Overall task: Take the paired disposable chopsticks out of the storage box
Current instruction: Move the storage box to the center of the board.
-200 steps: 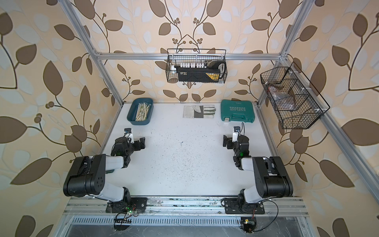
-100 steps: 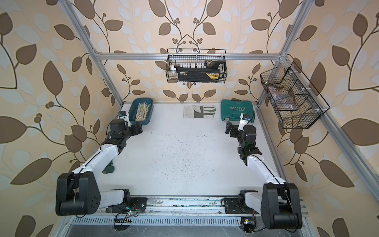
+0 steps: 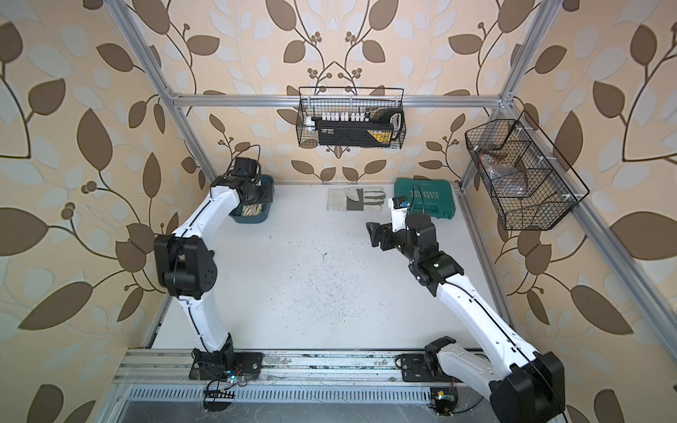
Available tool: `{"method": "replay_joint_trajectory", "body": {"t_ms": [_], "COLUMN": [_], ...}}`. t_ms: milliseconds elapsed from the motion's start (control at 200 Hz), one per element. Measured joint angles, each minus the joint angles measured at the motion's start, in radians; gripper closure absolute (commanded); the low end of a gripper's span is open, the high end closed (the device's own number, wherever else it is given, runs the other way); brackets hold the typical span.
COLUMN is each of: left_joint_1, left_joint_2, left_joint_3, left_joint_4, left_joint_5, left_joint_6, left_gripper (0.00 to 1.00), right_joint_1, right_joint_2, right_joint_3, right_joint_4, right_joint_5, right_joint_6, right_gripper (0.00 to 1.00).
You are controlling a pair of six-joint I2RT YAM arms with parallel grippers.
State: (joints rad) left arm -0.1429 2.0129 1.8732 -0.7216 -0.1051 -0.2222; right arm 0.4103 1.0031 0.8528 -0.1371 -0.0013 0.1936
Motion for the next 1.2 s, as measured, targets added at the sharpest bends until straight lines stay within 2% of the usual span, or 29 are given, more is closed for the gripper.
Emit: {"method": "replay_joint_trajectory", "body": {"t_ms": [90, 225, 325, 585, 710, 795, 890, 1025, 1095, 1199], "left_joint_1": [0.006, 0.010, 0.019, 0.053, 0.059, 0.061, 0.061, 0.061, 0.061, 0.057], "left_joint_2": [0.113, 0.204, 0.242, 0.348, 0.391, 0.404, 0.409, 0.409, 0.409, 0.401], "left_joint_3": [0.119, 0.225, 0.282, 0.352, 0.352, 0.352, 0.352, 0.352, 0.351, 0.335], "left_joint_4": [-0.095, -0.167, -0.196, -0.204, -0.204, -0.204, -0.201, -0.204, -0.207, -0.198], "left_joint_5": [-0.009, -0.025, -0.027, -0.028, -0.027, -0.024, -0.023, -0.025, -0.024, -0.023], "left_joint_6": [0.009, 0.018, 0.034, 0.066, 0.070, 0.076, 0.085, 0.080, 0.073, 0.064], "left_gripper": [0.45, 0.46, 0.51, 0.53, 0.63, 0.76, 0.84, 0.90, 0.92, 0.98], "right_joint_1": [0.070, 0.087, 0.087, 0.087, 0.093, 0.099, 0.100, 0.100, 0.100, 0.100], "right_joint_2": [-0.101, -0.150, -0.148, -0.238, -0.256, -0.298, -0.348, -0.394, -0.392, -0.367], "right_joint_3": [-0.060, -0.134, -0.153, -0.282, -0.335, -0.380, -0.409, -0.419, -0.419, -0.419], "right_joint_4": [0.005, 0.001, -0.004, 0.085, 0.124, 0.159, 0.177, 0.205, 0.218, 0.217], "right_joint_5": [0.079, 0.166, 0.217, 0.276, 0.298, 0.313, 0.330, 0.342, 0.342, 0.342], "right_joint_6": [-0.027, -0.040, -0.041, -0.037, -0.034, -0.034, -0.034, -0.034, -0.034, -0.034], "right_gripper": [0.09, 0.10, 0.11, 0.16, 0.17, 0.17, 0.17, 0.17, 0.16, 0.16]}}
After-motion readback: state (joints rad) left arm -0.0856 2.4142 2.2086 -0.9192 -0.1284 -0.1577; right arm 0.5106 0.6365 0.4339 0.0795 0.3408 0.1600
